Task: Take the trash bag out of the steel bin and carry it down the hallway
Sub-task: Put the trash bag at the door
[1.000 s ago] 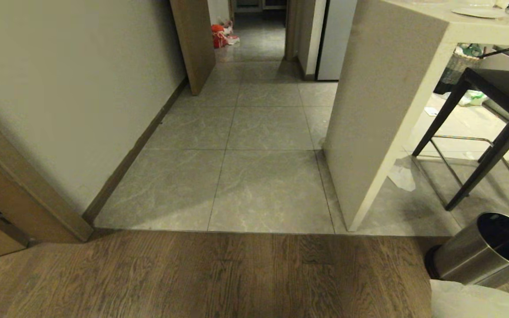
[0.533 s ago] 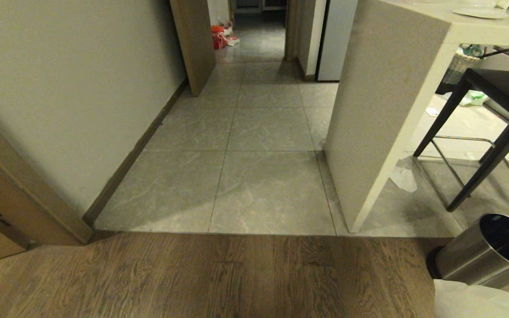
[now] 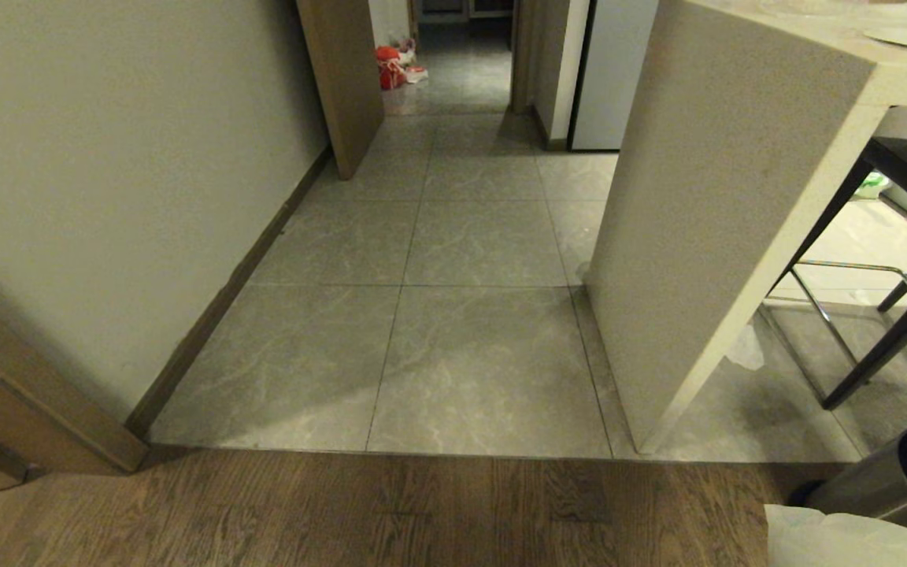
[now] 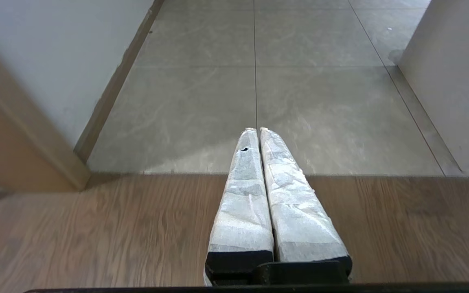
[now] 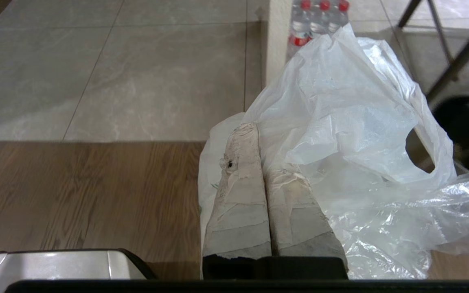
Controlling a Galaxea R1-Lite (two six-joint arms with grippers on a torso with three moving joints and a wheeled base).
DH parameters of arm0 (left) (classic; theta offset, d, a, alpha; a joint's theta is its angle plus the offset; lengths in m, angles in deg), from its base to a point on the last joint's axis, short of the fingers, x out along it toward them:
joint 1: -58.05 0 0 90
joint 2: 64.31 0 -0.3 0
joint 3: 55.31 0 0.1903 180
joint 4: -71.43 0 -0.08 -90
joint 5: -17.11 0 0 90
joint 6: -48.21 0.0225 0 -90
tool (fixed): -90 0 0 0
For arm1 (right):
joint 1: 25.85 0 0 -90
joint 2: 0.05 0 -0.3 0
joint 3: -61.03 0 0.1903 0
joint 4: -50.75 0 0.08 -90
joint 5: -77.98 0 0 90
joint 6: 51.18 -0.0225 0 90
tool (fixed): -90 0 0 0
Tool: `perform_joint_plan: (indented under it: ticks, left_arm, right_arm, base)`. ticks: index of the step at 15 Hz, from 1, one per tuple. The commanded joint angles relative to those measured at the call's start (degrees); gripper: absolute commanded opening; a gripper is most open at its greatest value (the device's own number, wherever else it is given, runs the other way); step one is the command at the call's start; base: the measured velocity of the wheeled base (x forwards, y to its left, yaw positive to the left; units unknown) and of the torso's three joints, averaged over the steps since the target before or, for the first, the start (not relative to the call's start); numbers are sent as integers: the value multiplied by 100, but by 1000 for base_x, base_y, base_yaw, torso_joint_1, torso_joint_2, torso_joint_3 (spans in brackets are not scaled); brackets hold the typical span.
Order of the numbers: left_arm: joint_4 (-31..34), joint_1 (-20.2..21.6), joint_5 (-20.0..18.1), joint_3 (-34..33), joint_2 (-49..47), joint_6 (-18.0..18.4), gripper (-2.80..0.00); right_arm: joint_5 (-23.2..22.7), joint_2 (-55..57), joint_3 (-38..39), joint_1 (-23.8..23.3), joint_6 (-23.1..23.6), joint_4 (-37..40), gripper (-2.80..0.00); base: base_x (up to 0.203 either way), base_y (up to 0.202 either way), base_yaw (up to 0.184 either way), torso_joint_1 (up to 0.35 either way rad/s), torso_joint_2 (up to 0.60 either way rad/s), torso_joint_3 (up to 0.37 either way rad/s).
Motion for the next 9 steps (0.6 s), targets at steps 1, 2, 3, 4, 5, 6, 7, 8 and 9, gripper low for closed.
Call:
perform_joint_plan:
  ticks: [1,2,3,4,5,6,7,8,9]
  left_arm:
    - [1,0,1,-2,2,-3,-280]
    - [1,0,1,0,2,-3,-280]
    - [1,0,1,-1,2,-5,-280]
    - [1,0,1,-7,2,-9,-280]
    - [1,0,1,0,2,-3,-280]
    - [1,0,1,-9,2,-12,-280]
    - [1,0,1,0,2,-3,-280]
    - [1,0,1,-9,2,-3,-280]
    - [1,0,1,-9,2,-11,-280]
  right_arm:
    - [2,-1,1,0,1,3,-280]
    - [2,-1,1,0,1,3,-280]
    - [2,-1,1,0,1,3,-280]
    - [2,-1,1,0,1,3,-280]
    - [2,-1,1,0,1,3,-280]
    - [2,-1,1,0,1,3,-280]
    - [2,-1,1,0,1,3,-280]
    - [2,-1,1,0,1,3,-280]
    - [2,-1,1,0,1,3,-280]
  base:
    - [190,0,2,2,2,4]
    - [189,0,2,-2,7,6]
    - [191,0,1,0,0,0]
    - [192,0,1,2,-2,2]
    - [190,0,2,2,2,2]
    - [191,0,3,-2,3,-2]
    - [188,0,-1,7,0,5]
    - [188,0,2,-2,7,2]
    - [193,0,-2,-2,2,7]
